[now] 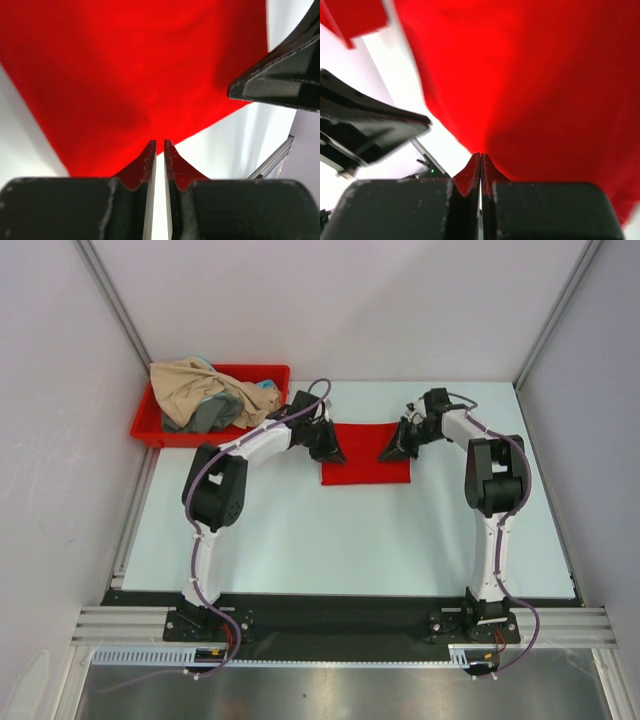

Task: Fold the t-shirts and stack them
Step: Fold the tshirt

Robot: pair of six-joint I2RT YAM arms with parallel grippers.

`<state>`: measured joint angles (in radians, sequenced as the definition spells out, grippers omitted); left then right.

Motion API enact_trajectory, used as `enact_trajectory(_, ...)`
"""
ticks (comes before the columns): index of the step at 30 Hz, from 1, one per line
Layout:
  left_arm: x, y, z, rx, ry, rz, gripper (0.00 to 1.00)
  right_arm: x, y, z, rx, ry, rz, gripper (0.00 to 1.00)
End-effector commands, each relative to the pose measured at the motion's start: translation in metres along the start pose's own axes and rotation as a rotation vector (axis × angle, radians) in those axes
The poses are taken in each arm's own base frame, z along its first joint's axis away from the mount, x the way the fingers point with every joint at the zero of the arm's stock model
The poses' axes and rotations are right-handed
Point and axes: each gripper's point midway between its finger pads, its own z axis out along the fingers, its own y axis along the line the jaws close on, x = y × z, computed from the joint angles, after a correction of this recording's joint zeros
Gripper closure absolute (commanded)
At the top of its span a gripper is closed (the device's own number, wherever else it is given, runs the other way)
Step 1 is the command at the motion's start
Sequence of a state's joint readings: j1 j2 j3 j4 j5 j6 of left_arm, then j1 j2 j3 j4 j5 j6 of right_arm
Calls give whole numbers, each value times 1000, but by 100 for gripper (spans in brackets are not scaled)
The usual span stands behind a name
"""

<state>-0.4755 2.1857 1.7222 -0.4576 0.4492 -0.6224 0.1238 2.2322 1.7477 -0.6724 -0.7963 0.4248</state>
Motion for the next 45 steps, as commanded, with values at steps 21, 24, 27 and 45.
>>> enact_trajectory(21, 34, 9, -33, -40, 52, 80, 87, 26, -11, -47, -24, -37, 28, 100)
enact_trajectory(24, 28, -1, -35, -16, 29, 68, 86, 20, 7, -37, -42, -33, 9, 100)
enact_trajectory(27, 26, 12, -26, -49, 39, 32, 87, 18, -2, -18, -39, -18, 38, 100)
enact_trajectory(45, 57, 81, -36, -274, 61, 81, 91, 57, -101, -51, 105, -53, 164, 100)
